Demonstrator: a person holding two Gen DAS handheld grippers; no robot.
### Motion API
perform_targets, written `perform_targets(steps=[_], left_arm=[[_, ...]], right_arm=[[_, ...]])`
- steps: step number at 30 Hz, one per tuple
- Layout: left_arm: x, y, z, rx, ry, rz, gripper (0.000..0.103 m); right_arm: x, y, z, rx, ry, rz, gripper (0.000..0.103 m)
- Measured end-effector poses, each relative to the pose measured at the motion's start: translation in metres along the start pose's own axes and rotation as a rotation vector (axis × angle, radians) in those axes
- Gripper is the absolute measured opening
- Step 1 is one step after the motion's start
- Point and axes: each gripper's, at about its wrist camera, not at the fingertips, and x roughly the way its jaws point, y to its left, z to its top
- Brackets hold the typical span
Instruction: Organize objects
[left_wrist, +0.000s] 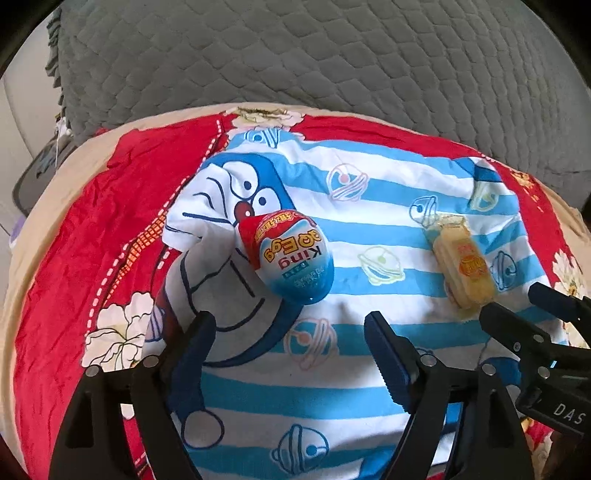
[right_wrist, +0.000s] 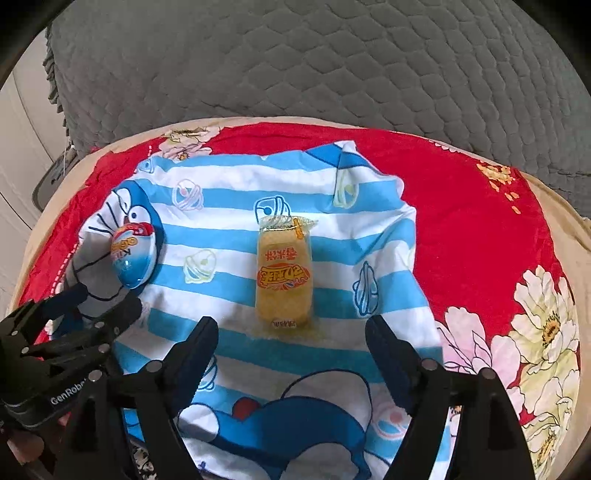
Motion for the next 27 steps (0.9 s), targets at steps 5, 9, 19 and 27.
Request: perform_targets(steps=[5, 9, 19, 27], left_arm=[[-0.012, -0.002, -0.005, 0.014, -0.006, 0.004, 0.084], [-0.019, 0.001, -0.008, 0.001, 0.005, -0.008, 0.085], [-0.046, 0.002, -0.022, -0.013, 0.017, -0.040, 0.086], [-0.079, 0.002, -0.039, 0.000, -0.010, -0.057, 0.086]], right_arm=[[-0.014, 0.004, -0.002, -0.008, -0.018, -0.001, 0.086], [-0.025, 0.006, -0.006, -0.001, -0.030, 0.001, 0.089], [-0.057, 0.008, -0.020, 0.022, -0.054, 0.007, 0.094], [-0.092, 0.018, -0.040, 0.006, -0.085, 0.034, 0.097]])
